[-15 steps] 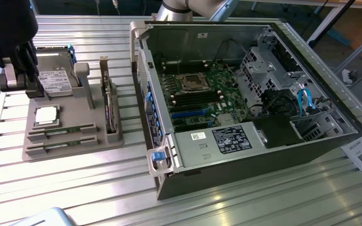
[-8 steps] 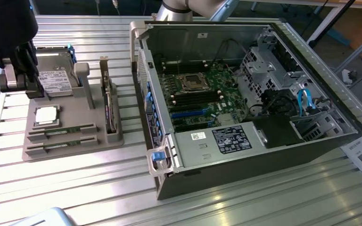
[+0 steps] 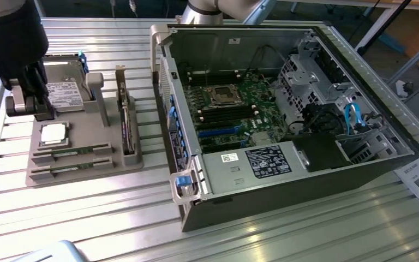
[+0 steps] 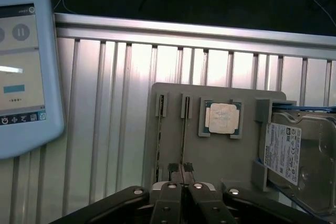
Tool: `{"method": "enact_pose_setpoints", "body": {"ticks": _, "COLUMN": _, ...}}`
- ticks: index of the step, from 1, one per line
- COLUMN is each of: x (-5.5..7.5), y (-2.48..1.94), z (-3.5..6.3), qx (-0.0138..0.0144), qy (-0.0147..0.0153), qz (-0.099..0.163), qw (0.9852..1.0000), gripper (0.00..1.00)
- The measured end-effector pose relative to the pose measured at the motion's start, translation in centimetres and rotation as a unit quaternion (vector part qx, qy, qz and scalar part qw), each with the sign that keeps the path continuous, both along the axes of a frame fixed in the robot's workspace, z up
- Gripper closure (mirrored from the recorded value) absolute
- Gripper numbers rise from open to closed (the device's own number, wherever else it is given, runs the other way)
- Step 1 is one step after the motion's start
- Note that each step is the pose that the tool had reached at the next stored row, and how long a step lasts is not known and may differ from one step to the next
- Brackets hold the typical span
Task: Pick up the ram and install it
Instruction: 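Pick up the ram and move it above insertion slot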
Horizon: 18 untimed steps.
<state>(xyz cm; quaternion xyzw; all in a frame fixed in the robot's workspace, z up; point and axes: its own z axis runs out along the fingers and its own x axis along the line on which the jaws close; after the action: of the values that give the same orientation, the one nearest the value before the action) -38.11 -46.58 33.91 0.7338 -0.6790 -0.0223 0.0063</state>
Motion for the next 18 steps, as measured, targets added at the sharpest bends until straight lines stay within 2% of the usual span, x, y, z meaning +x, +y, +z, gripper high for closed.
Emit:
{"method": "enact_pose_setpoints", "body": {"ticks": 7, "x": 0.0, "y": -0.46, "z": -1.95, "qx": 0.0000, "qy": 0.0000, "qz": 0.000, "qw": 1.0000, "gripper": 0.90}}
{"method": "enact_pose_setpoints", "body": {"ticks": 11, "x": 0.0, "y": -0.87, "z": -3.36, "qx": 0.0000, "qy": 0.0000, "qz": 0.000, "qw": 1.0000, "gripper": 0.90}}
{"method": "enact_pose_setpoints", "body": {"ticks": 18, "x": 0.0, "y": -1.28, "z": -4.72, "qx": 0.0000, "qy": 0.0000, "qz": 0.000, "qw": 1.0000, "gripper": 0.90}}
